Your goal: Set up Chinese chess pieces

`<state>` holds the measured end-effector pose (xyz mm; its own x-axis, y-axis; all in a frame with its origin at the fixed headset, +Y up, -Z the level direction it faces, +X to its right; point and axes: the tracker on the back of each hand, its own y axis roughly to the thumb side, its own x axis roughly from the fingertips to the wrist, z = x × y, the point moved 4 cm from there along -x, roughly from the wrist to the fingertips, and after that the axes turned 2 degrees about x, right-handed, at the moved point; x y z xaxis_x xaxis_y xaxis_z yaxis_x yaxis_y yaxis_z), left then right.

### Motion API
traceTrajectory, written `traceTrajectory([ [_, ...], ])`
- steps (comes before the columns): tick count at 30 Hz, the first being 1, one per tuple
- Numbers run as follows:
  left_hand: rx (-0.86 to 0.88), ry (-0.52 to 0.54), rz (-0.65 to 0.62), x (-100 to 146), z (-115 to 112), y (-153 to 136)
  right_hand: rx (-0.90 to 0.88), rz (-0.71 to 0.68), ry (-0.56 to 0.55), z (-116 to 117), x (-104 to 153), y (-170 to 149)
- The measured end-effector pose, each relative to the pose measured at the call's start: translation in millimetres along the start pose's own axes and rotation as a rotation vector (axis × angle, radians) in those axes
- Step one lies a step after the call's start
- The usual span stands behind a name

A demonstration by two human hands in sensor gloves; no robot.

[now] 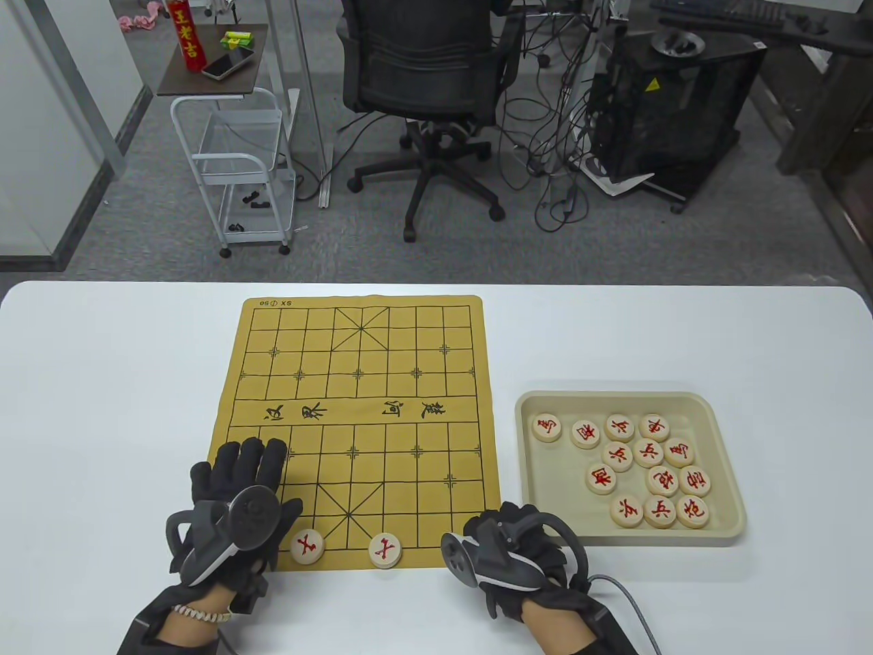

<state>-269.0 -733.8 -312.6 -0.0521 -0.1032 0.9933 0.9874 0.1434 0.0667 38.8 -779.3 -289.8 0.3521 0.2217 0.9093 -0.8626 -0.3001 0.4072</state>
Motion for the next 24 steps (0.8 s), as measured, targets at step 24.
traceTrajectory([
  [24,-0.037,0.022,0.021,1,3,-3,-0.164,0.48,0.012,-14,-89,-164],
])
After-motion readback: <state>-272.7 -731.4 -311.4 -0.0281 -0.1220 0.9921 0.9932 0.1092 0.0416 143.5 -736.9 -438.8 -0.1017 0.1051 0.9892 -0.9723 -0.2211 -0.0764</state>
